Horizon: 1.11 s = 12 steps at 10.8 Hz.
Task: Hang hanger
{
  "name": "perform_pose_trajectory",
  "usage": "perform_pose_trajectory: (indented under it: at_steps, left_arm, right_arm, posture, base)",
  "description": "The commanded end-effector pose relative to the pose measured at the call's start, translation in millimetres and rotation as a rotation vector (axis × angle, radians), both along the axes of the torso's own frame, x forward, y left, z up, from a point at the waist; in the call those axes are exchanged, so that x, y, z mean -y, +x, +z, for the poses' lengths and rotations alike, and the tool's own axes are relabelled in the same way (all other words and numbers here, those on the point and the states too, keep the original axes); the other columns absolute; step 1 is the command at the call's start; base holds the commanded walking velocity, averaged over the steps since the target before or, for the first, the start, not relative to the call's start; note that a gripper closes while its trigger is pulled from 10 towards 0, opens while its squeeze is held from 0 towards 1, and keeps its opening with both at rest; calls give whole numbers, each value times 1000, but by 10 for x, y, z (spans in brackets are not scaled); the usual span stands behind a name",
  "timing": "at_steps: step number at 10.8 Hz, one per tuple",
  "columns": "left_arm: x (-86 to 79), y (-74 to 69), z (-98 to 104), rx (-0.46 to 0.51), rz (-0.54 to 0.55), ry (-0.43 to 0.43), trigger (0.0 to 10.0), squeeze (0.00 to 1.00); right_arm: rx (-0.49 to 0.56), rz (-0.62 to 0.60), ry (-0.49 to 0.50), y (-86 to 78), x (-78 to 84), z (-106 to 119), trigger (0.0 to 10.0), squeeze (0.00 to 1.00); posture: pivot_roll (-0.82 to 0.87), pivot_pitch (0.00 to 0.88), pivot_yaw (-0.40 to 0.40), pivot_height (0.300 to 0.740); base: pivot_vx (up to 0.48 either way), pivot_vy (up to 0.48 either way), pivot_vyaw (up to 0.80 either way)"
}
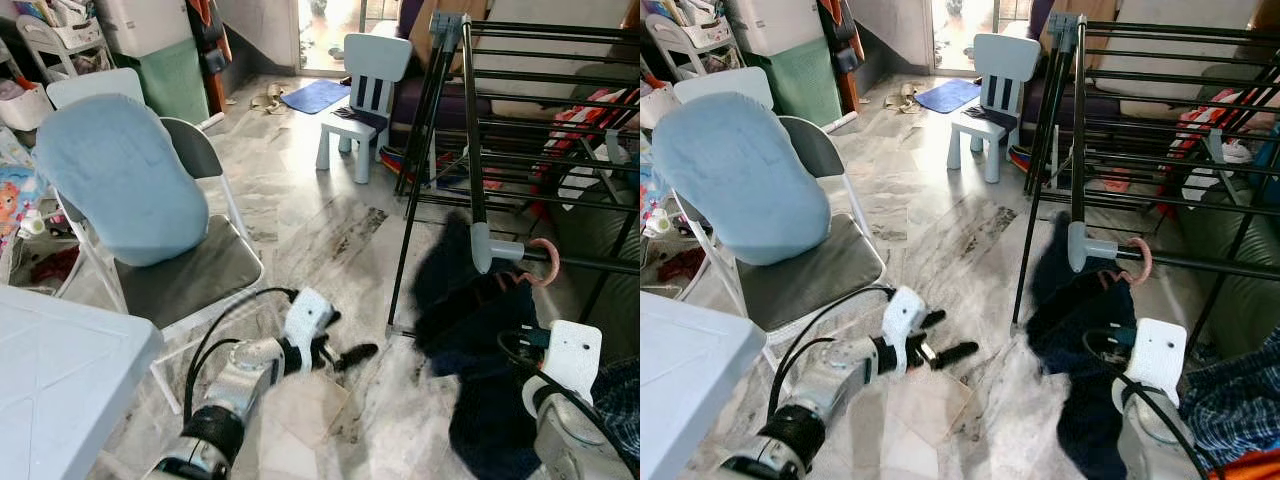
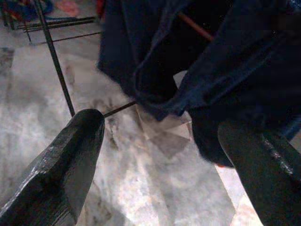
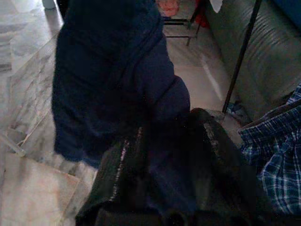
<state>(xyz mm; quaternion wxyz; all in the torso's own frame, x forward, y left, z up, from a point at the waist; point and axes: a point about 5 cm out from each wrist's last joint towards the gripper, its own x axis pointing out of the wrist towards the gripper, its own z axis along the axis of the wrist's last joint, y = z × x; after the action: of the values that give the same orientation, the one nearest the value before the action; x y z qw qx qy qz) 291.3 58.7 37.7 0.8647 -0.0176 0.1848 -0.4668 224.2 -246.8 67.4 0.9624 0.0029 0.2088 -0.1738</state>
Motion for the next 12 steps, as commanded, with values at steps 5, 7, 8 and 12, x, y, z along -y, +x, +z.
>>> perform_pose_trajectory:
  at_steps: [5, 7, 8, 12]
  left_arm:
    - [-6, -10, 22, 16, -18, 18, 10000, 0]
    - [0, -15, 23, 18, -19, 21, 10000, 0]
    - [0, -14, 24, 20, -18, 21, 10000, 0]
    - [-21, 24, 34, 63, 76, 67, 10000, 0]
  right_arm:
    - [-48, 22, 14, -35, -15, -94, 0, 0]
    - [-52, 8, 12, -55, -3, -107, 0, 0]
    - [-44, 5, 12, -52, -8, -96, 0, 0]
    - [132, -71, -109, -194, 5, 175, 0, 0]
  posture:
    - [-70, 0, -5, 740]
    - [-72, 0, -6, 740]
    - [-73, 0, -5, 740]
    - [-81, 0, -5, 740]
  base:
    - [0, 0, 0]
    - [0, 0, 0]
    - [0, 0, 0]
    - [0, 0, 0]
